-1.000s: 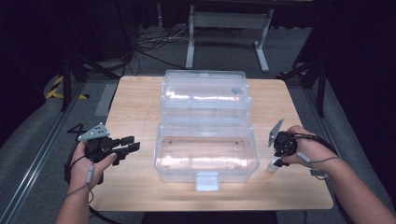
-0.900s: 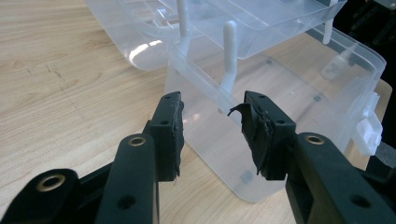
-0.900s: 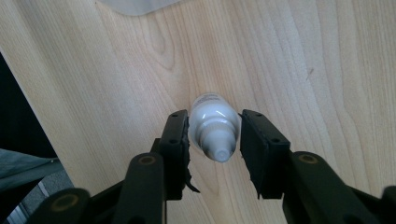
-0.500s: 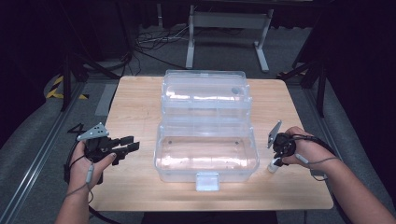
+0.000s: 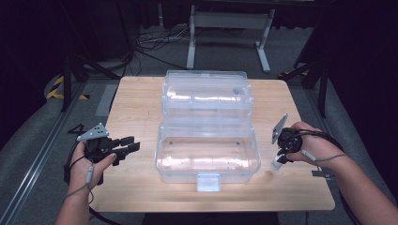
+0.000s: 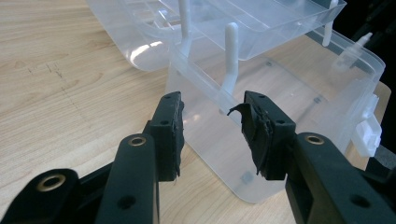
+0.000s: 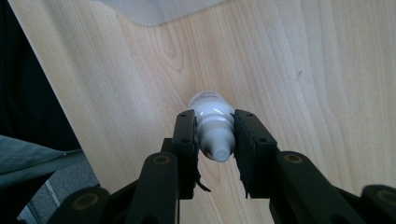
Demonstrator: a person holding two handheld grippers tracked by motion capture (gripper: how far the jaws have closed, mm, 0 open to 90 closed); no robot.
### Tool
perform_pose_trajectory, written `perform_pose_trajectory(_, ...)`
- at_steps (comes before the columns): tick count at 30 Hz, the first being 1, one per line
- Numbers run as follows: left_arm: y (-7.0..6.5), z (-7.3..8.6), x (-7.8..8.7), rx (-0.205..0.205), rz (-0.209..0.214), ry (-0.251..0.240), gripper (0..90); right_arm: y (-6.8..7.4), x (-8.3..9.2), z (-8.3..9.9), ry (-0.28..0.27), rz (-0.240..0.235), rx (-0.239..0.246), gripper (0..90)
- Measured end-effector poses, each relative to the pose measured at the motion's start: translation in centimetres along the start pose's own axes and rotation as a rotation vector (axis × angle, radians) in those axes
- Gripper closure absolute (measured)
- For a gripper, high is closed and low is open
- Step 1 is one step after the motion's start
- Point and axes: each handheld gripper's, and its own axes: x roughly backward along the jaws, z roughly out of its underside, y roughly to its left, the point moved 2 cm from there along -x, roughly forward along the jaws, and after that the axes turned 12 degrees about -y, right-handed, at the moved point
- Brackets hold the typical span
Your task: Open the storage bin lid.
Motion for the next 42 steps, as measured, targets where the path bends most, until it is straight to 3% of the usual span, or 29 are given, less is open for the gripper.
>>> perform_pose_trajectory(8, 0.1, 0.0, 0.1, 0.001, -0.003, -0.004, 58.8, 0.5, 2.0, -1.0, -0.004, 0.016, 0.033, 71.1)
perform_pose_trajectory(16, 0.1, 0.0, 0.1, 0.001, -0.004, -0.004, 58.8, 1.0, 3.6, -2.3, -0.014, -0.001, 0.044, 71.1)
perform_pose_trajectory(42, -0.1, 0.1, 0.0, 0.003, -0.001, 0.003, 58.9, 3.3, 6.9, -6.5, -0.032, 0.028, 0.150, 71.2)
